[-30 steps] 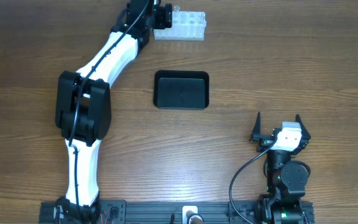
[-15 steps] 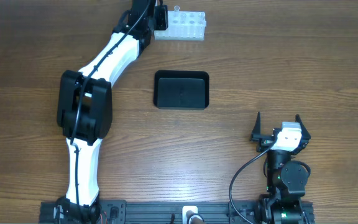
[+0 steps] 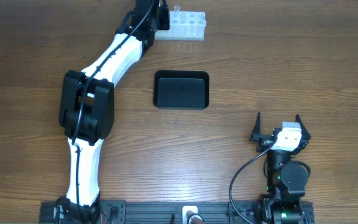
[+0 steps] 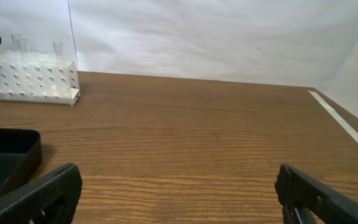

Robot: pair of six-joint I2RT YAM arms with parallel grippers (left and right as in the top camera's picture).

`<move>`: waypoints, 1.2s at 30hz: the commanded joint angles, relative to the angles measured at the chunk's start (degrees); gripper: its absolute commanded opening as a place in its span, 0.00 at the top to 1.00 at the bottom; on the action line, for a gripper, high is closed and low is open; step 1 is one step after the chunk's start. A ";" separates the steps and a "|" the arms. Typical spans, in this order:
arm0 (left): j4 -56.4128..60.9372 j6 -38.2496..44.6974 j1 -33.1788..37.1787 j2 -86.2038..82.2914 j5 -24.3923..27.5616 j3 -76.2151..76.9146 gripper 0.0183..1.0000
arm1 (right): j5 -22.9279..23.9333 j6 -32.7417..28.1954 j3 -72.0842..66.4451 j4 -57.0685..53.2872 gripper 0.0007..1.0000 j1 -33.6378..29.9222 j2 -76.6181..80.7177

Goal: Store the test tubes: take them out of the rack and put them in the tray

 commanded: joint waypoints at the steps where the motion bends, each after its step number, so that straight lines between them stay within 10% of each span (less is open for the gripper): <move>1: 0.39 -0.42 -0.24 1.09 -0.46 1.60 0.65 | 0.55 0.15 -0.33 -0.07 0.01 -0.46 -0.52; 15: 0.37 -0.39 -0.22 1.09 -0.48 1.60 0.86 | 0.55 0.15 -0.35 -0.07 0.01 -0.46 -0.52; 36: -1.33 0.28 -1.09 -7.89 -4.35 1.60 0.92 | 0.55 0.15 -0.33 -0.07 0.01 -0.46 -0.52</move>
